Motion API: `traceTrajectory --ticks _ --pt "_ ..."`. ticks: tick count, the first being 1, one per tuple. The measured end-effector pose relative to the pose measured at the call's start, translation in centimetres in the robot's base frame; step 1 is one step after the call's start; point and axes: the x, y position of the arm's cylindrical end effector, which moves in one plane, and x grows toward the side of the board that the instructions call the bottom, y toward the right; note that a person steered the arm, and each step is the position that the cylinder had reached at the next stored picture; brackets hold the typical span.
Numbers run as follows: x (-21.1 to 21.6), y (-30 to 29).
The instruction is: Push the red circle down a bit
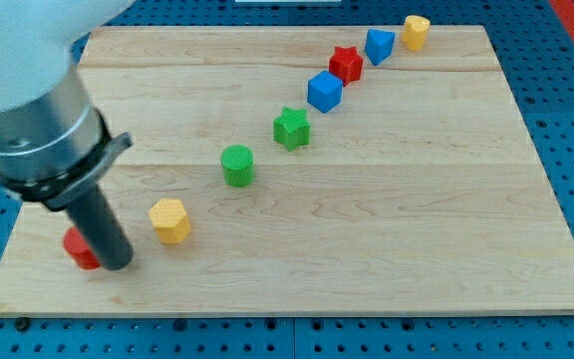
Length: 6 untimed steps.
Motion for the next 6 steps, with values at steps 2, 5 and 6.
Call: traceTrajectory --ticks 2,5,6 --pt "0.5 0.4" --pt "-5.9 -3.1" --pt "-7.2 -5.2"
